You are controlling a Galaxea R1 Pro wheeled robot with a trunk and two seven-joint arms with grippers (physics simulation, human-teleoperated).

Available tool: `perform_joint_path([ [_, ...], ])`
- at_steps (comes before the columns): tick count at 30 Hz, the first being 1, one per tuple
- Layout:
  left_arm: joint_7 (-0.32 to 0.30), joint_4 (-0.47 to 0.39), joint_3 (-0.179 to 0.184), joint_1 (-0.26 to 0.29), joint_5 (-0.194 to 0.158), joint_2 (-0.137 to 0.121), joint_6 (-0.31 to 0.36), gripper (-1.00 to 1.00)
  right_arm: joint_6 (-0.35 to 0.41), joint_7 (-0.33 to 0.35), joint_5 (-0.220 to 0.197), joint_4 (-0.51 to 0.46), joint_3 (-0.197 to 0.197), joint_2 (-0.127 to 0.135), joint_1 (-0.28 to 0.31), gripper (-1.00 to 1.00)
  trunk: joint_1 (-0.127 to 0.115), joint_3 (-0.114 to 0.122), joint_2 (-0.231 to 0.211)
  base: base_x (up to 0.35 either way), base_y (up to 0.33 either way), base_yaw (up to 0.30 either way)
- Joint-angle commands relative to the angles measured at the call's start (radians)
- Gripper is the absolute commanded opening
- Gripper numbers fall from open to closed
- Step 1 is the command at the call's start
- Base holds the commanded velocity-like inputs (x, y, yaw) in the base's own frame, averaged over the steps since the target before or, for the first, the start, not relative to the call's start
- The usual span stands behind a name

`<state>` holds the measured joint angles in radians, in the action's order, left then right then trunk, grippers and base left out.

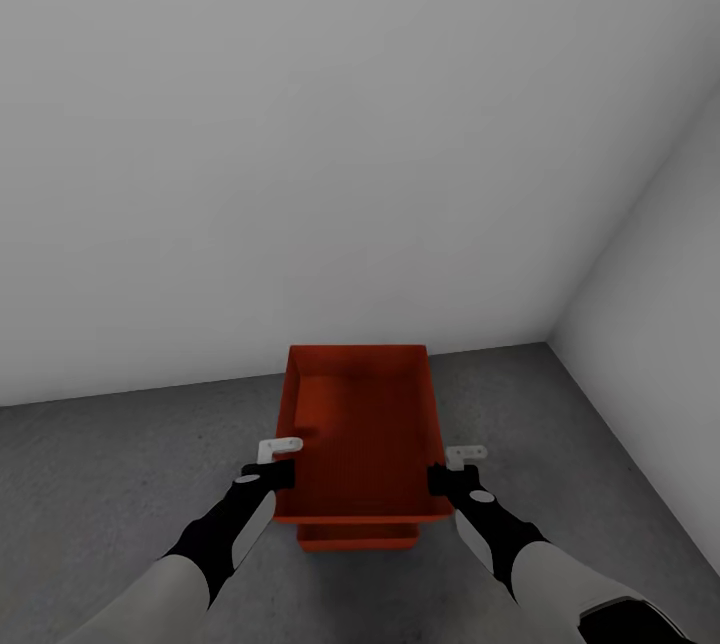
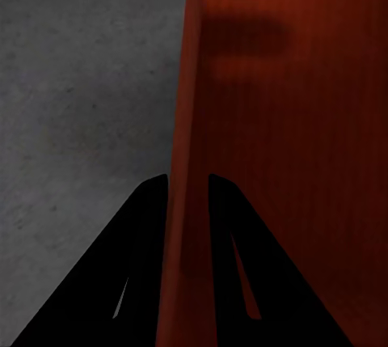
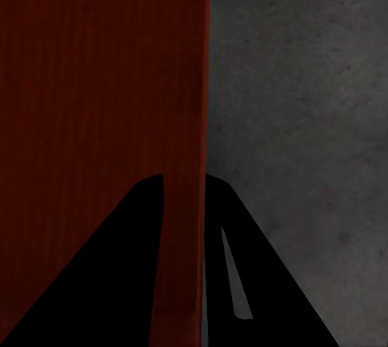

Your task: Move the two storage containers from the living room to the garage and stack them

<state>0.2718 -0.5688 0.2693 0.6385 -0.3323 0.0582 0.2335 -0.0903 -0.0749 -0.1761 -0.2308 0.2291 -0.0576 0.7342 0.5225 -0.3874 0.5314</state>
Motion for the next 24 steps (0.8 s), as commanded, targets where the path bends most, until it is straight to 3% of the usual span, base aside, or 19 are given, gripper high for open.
perform_joint_path([
  [1,0.012,-0.016,-0.013,0.001,0.005,-0.001,-0.059,-1.0,-0.005,-0.006,-0.013,0.025,-0.011,0.001,0.001,-1.0,0.004,-0.005,0.009,0.0,0.0,0.0],
  [6,0.012,-0.015,-0.013,0.001,0.004,-0.001,-0.059,-1.0,-0.005,-0.006,-0.014,0.025,-0.011,0.001,0.001,-1.0,0.023,-0.02,0.044,0.0,0.0,0.0],
  [16,0.012,-0.014,-0.014,0.001,0.004,-0.002,-0.056,-1.0,-0.005,-0.007,-0.014,0.025,-0.011,0.001,0.001,-1.0,0.023,-0.02,0.044,0.0,0.0,0.0],
  [24,0.012,-0.014,-0.014,0.001,0.003,-0.003,-0.052,-1.0,-0.005,-0.006,-0.014,0.025,-0.011,0.001,0.001,-1.0,0.054,-0.045,0.1,0.0,0.0,0.0],
])
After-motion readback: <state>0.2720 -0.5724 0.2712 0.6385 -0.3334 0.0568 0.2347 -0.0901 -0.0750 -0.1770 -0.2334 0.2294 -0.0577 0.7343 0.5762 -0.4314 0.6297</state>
